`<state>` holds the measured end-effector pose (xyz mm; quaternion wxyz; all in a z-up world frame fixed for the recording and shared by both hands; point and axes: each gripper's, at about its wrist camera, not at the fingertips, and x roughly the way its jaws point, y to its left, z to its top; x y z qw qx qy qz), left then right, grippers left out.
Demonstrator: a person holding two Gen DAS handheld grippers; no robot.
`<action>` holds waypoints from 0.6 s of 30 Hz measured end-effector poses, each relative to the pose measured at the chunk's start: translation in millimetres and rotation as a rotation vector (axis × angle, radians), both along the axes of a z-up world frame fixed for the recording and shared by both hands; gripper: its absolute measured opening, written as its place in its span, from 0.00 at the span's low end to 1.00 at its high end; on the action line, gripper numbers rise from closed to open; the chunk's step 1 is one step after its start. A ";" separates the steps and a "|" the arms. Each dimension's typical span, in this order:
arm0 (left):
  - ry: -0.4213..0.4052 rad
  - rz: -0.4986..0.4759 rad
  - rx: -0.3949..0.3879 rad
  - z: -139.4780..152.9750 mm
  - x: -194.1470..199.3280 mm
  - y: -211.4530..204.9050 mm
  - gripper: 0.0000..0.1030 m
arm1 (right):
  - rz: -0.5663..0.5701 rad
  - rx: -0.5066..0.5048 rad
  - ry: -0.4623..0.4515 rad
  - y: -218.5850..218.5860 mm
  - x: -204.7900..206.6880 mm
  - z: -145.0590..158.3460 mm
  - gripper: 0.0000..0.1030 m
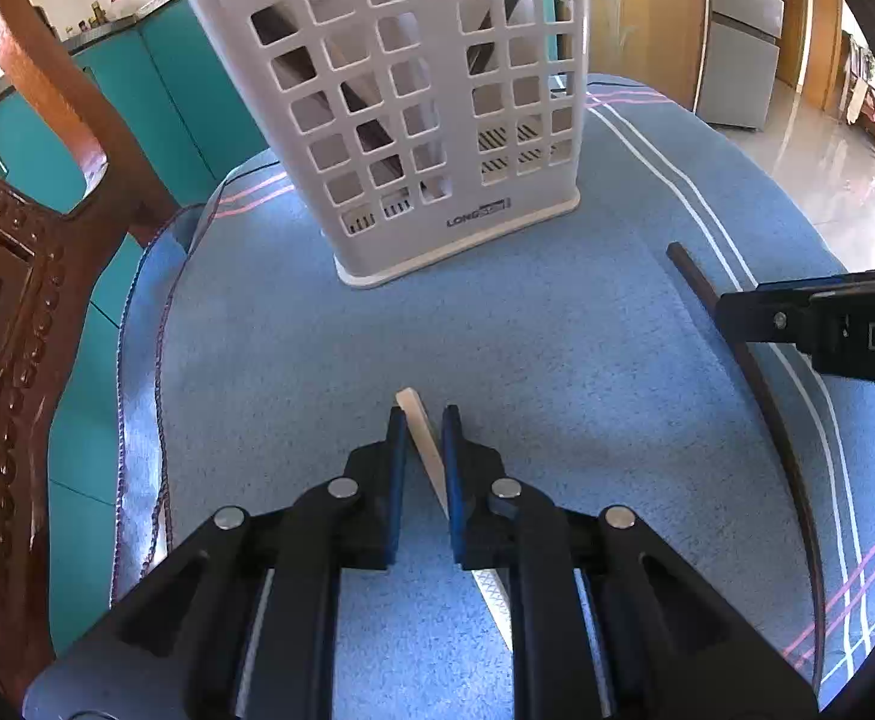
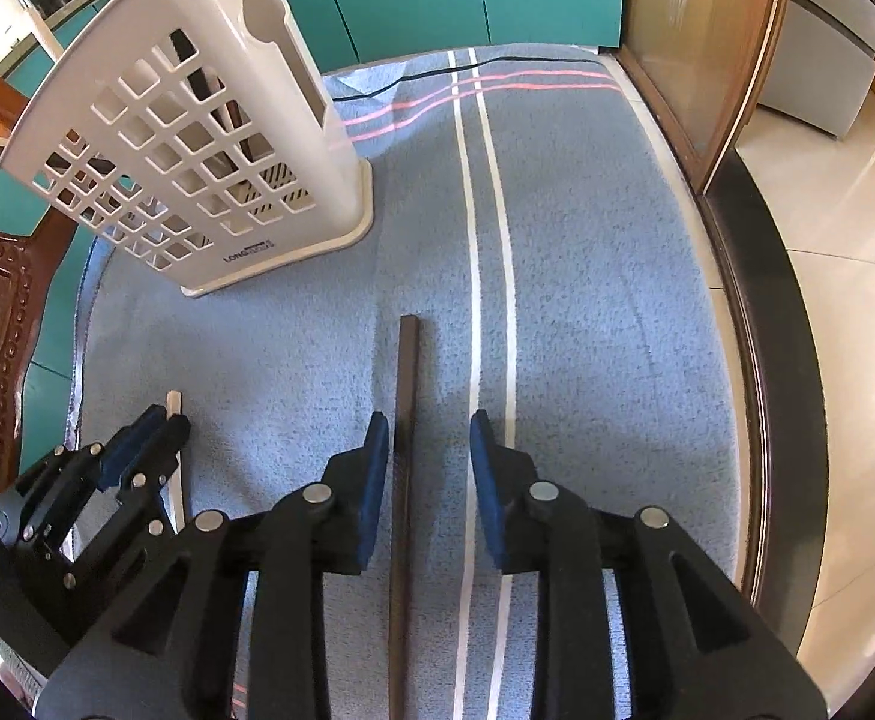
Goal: Organize utensils
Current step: 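Align left tool over the light wooden chopstick while right tool aligns over the dark one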
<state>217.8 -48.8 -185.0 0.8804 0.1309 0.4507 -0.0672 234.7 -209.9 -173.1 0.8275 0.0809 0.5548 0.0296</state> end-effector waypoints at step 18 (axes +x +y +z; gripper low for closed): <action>0.014 -0.038 -0.136 7.6 1.2 -0.1 0.22 | 0.004 -0.005 -0.002 5.4 1.4 -1.1 0.33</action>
